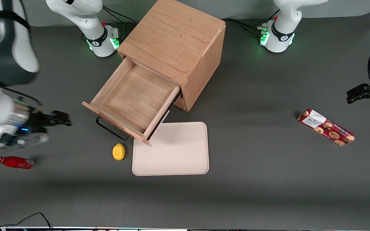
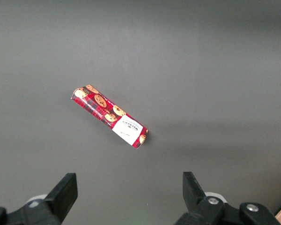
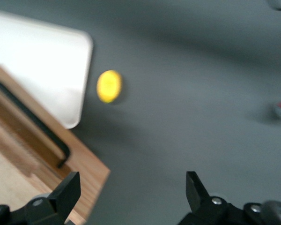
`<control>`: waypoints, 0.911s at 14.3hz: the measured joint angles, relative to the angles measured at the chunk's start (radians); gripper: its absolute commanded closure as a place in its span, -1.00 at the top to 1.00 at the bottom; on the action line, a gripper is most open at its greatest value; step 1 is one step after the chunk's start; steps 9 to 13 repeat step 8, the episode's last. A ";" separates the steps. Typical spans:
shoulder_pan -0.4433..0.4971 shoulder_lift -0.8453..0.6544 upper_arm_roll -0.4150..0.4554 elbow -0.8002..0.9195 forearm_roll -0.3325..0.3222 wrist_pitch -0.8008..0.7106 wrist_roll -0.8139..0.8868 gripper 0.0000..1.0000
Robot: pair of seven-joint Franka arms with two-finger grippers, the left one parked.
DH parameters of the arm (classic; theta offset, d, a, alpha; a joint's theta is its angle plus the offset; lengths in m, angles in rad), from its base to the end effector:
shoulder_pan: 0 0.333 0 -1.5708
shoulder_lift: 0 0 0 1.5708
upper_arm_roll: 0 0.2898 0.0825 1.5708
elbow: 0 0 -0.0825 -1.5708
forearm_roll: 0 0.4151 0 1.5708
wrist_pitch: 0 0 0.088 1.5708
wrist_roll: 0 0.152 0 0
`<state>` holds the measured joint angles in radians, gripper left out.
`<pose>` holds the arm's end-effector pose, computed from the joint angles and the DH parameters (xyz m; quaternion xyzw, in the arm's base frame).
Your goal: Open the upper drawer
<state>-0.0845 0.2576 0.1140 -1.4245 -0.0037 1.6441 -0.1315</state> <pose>0.6571 0.0123 0.4738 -0.9966 -0.0790 0.0175 0.0136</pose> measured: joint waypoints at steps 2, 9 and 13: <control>-0.002 -0.058 -0.071 0.001 0.003 -0.017 0.029 1.00; 0.004 -0.160 -0.105 0.001 0.004 -0.047 0.171 1.00; 0.004 -0.160 -0.105 0.001 0.004 -0.047 0.171 1.00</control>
